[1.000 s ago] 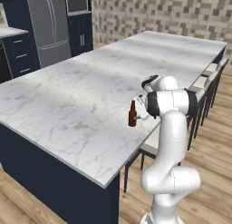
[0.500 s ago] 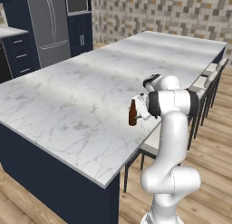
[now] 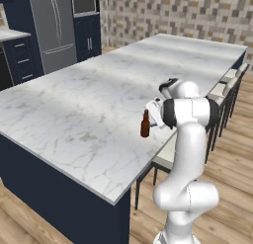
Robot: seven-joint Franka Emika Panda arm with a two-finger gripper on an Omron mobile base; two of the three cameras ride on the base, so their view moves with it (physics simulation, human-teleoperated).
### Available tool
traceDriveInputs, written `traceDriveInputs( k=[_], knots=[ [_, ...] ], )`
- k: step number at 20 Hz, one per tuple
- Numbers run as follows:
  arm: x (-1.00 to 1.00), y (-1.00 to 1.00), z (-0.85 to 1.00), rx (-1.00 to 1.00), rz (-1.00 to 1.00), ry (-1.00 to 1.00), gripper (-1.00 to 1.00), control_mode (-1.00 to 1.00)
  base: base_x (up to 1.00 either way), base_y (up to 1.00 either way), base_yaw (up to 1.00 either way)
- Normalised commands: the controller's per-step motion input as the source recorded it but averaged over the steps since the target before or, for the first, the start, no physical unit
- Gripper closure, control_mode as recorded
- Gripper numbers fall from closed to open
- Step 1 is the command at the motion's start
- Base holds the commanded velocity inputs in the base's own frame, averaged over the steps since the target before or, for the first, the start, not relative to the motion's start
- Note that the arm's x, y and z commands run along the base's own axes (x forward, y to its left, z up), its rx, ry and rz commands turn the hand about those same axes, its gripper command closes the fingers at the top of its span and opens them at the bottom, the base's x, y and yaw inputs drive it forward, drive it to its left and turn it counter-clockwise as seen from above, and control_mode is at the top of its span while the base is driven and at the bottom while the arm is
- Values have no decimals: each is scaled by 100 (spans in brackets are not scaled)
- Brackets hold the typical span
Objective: Get the candle and the beer from the cabinet and move them to the dining counter.
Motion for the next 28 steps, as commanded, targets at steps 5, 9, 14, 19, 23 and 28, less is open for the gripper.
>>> traceDriveInputs(
  k=[5,9,14,19,23,28],
  knots=[
    [0,-27,36,0,0,0,-100,-100,0,0,0],
    [0,-29,38,0,-1,0,-100,-100,0,0,0],
    [-13,-30,46,0,-5,-4,-100,-100,0,0,0],
    [-65,-6,42,1,-11,-9,-100,-100,0,0,0],
    [-93,4,42,3,-16,-8,-100,-100,0,0,0],
    [-100,18,38,4,-20,-5,-100,-100,0,0,0]
  ],
)
